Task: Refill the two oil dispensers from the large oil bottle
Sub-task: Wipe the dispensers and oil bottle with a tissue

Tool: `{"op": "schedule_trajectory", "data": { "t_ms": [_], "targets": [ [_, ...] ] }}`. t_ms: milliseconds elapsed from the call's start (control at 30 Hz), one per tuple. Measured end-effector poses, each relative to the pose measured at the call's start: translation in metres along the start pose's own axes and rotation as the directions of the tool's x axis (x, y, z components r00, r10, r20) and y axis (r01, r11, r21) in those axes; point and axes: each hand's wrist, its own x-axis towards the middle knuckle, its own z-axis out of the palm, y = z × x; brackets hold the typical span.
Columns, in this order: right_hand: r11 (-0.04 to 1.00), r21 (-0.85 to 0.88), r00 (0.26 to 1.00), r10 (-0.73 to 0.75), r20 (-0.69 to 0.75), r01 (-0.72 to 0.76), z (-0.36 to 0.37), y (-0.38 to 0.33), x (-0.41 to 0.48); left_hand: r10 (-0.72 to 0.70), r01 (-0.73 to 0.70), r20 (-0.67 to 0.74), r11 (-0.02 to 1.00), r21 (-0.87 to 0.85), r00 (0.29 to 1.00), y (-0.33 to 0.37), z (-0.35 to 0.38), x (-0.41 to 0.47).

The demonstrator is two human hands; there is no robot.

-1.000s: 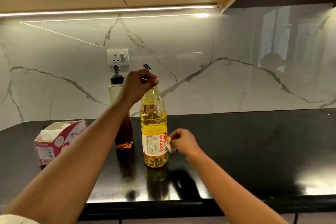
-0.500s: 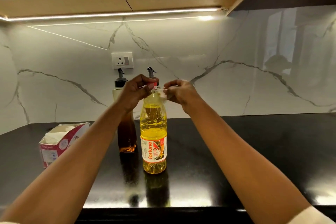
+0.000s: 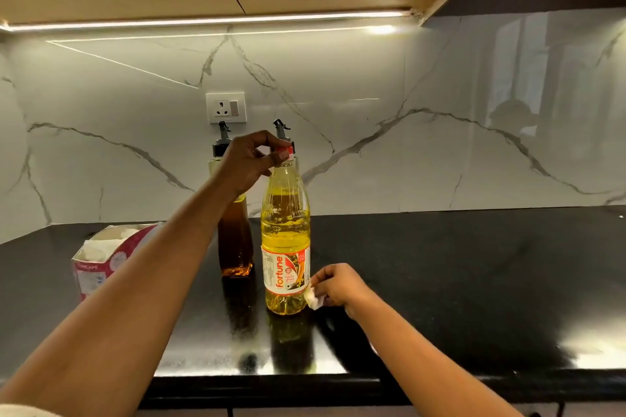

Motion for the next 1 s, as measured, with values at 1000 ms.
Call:
{"op": "schedule_trajectory", "data": {
  "t_ms": [1000],
  "targets": [
    [0.977, 0.104, 0.964, -0.163, -0.211, 0.188, 0.007, 0.005, 0.005, -0.081, 0.102, 0.111, 0.974, -0.201, 0.991, 0.011, 0.003, -0.005]
  ]
}}
